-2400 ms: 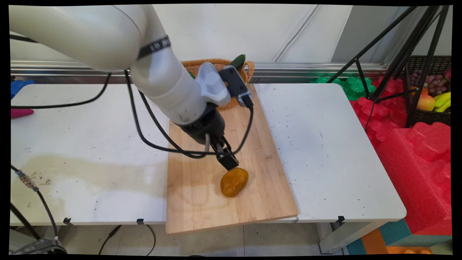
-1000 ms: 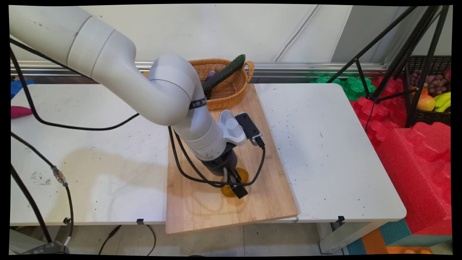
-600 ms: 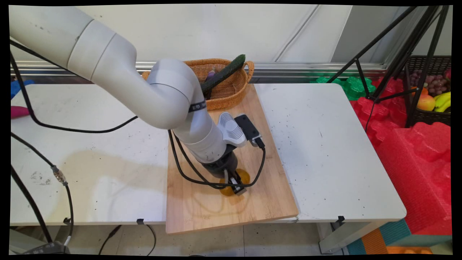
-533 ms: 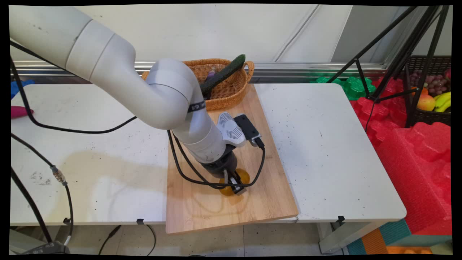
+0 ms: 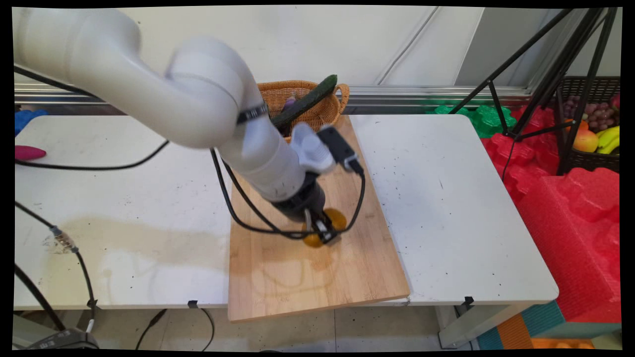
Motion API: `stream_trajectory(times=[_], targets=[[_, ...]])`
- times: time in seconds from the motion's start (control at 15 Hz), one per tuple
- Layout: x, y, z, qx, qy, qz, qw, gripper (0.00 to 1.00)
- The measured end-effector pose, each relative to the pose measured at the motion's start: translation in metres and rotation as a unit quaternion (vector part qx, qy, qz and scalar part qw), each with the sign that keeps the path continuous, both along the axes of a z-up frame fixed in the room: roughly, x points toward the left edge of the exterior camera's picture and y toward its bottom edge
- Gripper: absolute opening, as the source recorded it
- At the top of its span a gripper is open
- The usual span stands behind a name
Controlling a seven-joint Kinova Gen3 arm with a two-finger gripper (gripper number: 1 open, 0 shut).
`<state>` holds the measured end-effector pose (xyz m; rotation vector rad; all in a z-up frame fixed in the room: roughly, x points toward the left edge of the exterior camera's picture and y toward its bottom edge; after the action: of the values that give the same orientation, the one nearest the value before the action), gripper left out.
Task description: Place the picked object in the vegetable basket
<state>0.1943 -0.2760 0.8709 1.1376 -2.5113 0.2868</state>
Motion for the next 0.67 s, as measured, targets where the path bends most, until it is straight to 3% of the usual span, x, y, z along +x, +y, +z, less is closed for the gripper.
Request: stream_trajectory(times=[0.4, 0.67], targets=[[0.018, -0.02, 0.063, -0.055, 0.011, 0.018, 0.9982, 0.0], [0.049, -0.063, 0.1, -0.104, 0.006, 0.052, 0.9932, 0.0]])
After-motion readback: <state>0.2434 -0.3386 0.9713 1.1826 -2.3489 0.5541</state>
